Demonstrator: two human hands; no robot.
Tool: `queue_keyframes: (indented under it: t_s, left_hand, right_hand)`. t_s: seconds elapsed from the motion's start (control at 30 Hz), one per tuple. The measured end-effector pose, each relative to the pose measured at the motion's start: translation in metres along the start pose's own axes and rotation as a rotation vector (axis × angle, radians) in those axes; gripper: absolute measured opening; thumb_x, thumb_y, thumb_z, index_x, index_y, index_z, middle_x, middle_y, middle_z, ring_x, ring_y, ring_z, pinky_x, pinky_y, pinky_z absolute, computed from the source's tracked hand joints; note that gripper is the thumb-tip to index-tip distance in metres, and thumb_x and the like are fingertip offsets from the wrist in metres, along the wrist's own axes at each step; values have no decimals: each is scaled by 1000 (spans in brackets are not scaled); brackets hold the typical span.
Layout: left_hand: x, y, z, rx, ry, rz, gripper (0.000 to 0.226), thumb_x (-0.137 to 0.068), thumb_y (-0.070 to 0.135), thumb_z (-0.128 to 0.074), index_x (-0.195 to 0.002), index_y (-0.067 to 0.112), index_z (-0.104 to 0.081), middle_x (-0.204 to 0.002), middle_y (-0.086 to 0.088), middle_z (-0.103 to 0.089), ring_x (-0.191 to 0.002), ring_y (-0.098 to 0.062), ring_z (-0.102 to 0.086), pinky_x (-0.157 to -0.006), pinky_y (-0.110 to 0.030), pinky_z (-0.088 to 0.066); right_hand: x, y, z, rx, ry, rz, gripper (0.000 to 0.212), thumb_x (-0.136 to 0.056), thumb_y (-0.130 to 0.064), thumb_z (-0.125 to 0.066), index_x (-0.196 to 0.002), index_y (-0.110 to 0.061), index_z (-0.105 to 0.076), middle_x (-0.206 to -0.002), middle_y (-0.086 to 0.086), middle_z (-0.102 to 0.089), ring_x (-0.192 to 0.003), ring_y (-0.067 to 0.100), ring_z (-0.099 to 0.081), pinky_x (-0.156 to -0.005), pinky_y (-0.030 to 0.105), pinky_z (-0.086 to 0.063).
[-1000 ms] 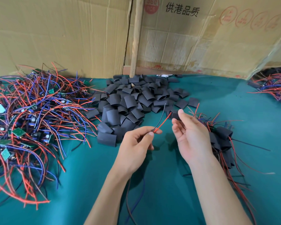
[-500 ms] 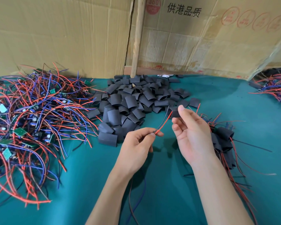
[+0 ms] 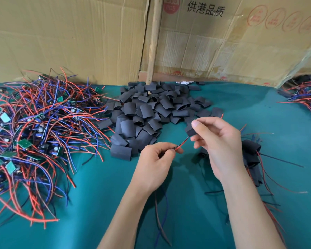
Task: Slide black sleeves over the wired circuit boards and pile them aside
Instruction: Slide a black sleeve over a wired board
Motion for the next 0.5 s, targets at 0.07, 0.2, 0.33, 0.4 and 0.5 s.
queue_keyframes:
  t_s: [0.07, 0.2, 0.33, 0.4, 0.5]
  left_hand:
    - [0, 0, 0, 1, 2, -9, 33, -97, 12, -52, -86, 28, -78, -52, 8, -42, -48, -13, -29, -45, -22, -26]
    - [0, 1, 1, 18, 14, -45, 21, -97, 16, -52, -88, 22, -70, -59, 6, -50, -55, -12, -44, -54, -25, -38]
    - [-3, -5, 5, 67, 67, -16, 37, -91, 2, -50, -116, 28, -60, -74, 3, -62, -71, -20, -58, -67, -37, -48]
    - [-3, -5, 6, 72, 58, -25, 41, -86, 5, -47, -118, 29, -58, -78, 7, -66, -70, -15, -57, -64, -30, -47]
    - [-2, -4, 6, 76, 47, -32, 42, -78, 14, -43, -115, 29, -59, -83, 10, -70, -72, -11, -58, -67, -28, -50]
  right_hand:
    - [0, 2, -2, 16, -31, -3, 4, -90, -7, -76, -93, -8, -74, -74, 6, -73, -61, 18, -66, -51, 23, -51]
    - [5, 14, -17, 94, -120, -57, 16, -87, -4, -78, -99, -6, -69, -70, 7, -73, -58, 16, -65, -51, 24, -51]
    - [10, 23, -29, 120, -149, -95, 12, -85, -2, -79, -93, -9, -74, -73, 7, -75, -56, 14, -65, -50, 22, -50]
    - [12, 25, -32, 160, -189, -94, 11, -84, -3, -79, -89, -13, -78, -74, 7, -76, -57, 15, -66, -51, 22, -49]
    - [14, 25, -34, 196, -238, -90, 13, -84, -5, -78, -84, -18, -81, -76, 8, -76, -59, 16, -64, -52, 24, -47]
Point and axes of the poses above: each hand's wrist, its own x-axis away from the middle knuckle, its own z-axis out of the back of the hand, y = z × x, the point moved 3 cm from there along -x, towards the middle knuckle
